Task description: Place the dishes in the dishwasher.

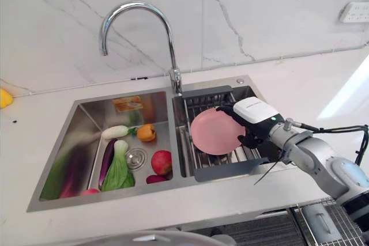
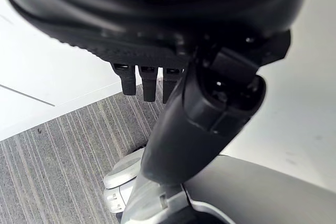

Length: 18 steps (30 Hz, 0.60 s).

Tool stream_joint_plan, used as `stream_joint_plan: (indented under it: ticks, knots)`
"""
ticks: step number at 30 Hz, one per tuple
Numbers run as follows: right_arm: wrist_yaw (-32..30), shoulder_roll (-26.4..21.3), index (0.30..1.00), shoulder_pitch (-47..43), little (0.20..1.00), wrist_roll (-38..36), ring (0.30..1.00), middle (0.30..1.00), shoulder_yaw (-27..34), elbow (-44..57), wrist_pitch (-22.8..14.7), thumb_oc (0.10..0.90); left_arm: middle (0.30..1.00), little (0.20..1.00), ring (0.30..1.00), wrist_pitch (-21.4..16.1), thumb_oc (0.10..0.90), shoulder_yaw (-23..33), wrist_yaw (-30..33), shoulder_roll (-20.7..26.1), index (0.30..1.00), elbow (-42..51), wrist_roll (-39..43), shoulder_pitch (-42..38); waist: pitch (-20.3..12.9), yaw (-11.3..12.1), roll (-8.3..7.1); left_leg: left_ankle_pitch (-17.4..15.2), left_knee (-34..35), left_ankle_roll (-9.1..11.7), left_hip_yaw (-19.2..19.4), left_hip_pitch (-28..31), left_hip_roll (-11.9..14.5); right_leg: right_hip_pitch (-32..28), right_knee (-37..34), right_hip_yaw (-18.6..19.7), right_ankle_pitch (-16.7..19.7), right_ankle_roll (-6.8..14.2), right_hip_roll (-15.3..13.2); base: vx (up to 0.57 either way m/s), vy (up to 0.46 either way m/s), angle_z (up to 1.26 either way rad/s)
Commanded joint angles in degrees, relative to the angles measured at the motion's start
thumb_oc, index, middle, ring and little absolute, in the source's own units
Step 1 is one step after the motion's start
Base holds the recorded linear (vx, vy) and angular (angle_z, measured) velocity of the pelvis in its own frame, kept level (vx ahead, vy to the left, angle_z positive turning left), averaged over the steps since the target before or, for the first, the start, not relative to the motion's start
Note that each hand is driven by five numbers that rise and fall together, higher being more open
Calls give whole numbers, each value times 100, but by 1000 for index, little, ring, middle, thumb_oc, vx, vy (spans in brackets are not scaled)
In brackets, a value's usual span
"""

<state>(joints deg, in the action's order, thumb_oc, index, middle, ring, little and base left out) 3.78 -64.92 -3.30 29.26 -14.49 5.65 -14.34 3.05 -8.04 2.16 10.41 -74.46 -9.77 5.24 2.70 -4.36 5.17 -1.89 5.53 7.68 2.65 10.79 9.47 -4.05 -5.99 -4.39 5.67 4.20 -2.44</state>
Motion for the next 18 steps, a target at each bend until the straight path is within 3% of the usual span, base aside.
stream_joint_plan:
  ticks: [1,7,11,18]
  knots:
    - [-327,-95,900,-116,900,-87,900,900,732,510,-29,800,900,900,900,-181,800,-248,-121,-27,900,-399,-77,-646,-206,108,-315,-411,-53,-229,120,-64,-152,-74,99,-276,-743,606,-686,0,0,0]
    - [-262,-2,900,296,900,-120,900,900,1074,700,-32,800,900,900,900,-172,800,-205,-169,-24,900,-373,-134,-651,-193,33,-301,-435,-53,-232,178,-35,-156,-60,99,-238,-738,621,-685,1,-1,-1]
    - [-210,115,900,144,900,-39,900,900,802,598,12,800,900,900,900,-183,800,-275,-202,-45,900,-295,-59,-670,-183,62,-306,-442,-53,-239,199,-44,-151,-49,99,-239,-743,622,-699,9,-1,-3]
    - [-222,57,900,297,900,35,900,900,941,554,17,800,900,900,900,-162,800,-249,-200,-38,900,-301,-37,-652,-180,40,-322,-437,-53,-225,180,-37,-139,-81,99,-267,-761,614,-683,2,0,-1]
